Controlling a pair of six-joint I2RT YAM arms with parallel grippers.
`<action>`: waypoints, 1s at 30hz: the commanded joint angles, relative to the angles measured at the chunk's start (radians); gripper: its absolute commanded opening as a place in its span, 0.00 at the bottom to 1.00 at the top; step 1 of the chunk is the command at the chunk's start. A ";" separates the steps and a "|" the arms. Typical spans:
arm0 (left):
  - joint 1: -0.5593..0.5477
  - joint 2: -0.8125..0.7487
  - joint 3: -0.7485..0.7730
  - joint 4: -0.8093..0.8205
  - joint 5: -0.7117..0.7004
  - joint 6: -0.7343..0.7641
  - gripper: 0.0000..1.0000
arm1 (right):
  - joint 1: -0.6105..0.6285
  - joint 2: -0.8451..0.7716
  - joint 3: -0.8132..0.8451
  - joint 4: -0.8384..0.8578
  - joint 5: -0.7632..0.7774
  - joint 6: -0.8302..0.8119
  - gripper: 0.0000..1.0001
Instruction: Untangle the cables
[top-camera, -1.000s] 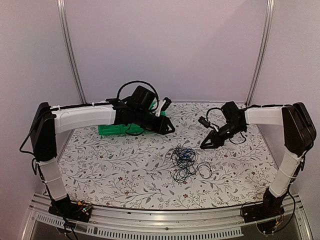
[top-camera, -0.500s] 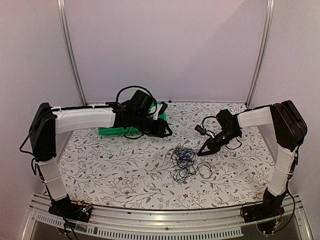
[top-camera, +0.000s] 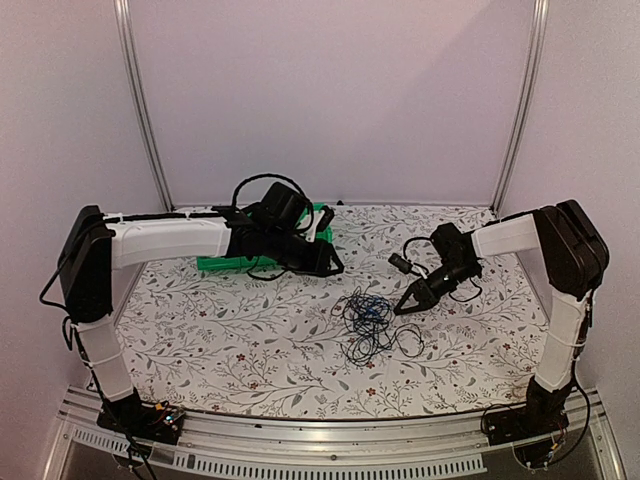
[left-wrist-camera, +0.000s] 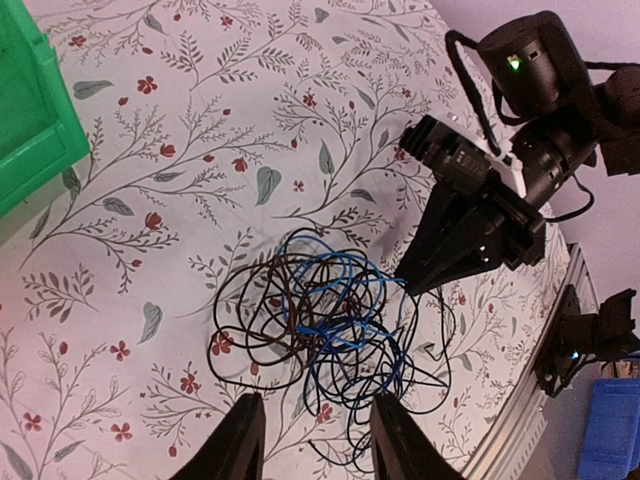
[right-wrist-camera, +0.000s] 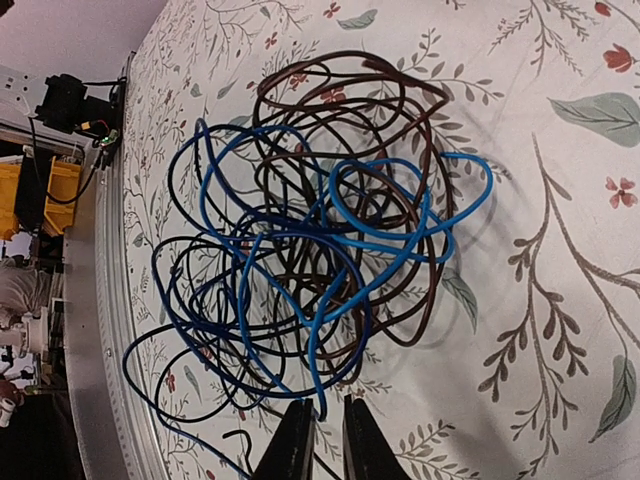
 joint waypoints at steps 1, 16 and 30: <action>0.006 -0.031 -0.008 0.039 -0.003 -0.001 0.40 | 0.004 0.015 0.013 0.006 -0.040 0.005 0.14; -0.007 -0.011 0.028 0.118 0.044 0.075 0.40 | 0.005 -0.122 0.056 -0.095 -0.050 -0.033 0.00; -0.091 0.006 0.096 0.345 0.129 0.278 0.41 | 0.016 -0.294 0.325 -0.338 -0.056 -0.181 0.00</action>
